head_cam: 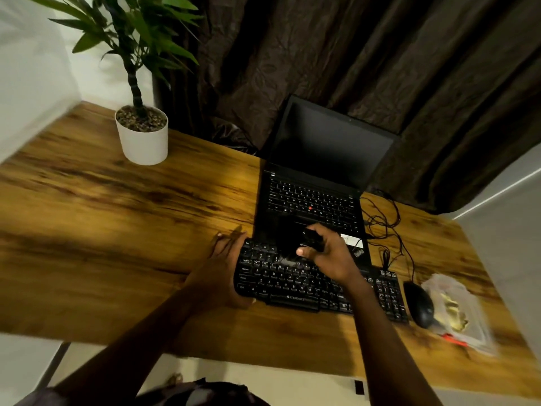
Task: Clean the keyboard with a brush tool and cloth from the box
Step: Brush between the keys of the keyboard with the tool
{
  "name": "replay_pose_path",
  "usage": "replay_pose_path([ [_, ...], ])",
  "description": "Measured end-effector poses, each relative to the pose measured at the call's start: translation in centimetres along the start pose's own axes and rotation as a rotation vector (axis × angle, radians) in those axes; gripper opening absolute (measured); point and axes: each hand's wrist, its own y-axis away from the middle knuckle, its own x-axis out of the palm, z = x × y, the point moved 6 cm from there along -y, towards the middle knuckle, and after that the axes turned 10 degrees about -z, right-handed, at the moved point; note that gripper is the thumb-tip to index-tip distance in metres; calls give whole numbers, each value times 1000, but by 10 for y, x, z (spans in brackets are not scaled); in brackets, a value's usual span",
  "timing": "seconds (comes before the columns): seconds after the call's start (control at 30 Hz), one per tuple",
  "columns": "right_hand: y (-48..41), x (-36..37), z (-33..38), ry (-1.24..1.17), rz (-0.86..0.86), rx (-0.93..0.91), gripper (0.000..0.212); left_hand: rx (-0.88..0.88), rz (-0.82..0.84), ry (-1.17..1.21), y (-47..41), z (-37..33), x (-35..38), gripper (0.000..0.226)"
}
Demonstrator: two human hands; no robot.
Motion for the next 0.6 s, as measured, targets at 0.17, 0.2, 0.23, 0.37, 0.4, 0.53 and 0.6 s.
replay_pose_path([
  [0.17,6,-24,-16,56,2,16,33,28,-19,29,2,-7,-6,146],
  [0.2,6,-26,-17,72,0,13,33,27,-20,28,1,-7,-6,147],
  [0.23,6,-26,-16,75,-4,10,34,29,-20,17,1,-5,-4,148],
  [0.37,3,-9,-5,14,-13,7,32,49,-24,-8,2,-5,-4,147],
  [0.4,3,-5,-4,-2,-10,6,31,55,-26,-13,1,-6,-4,146],
  [0.53,6,-10,-11,-33,-14,19,30,20,7,3,1,-3,-2,149],
  [0.6,9,-22,-20,5,-25,40,32,9,21,-1,0,-1,-1,149],
])
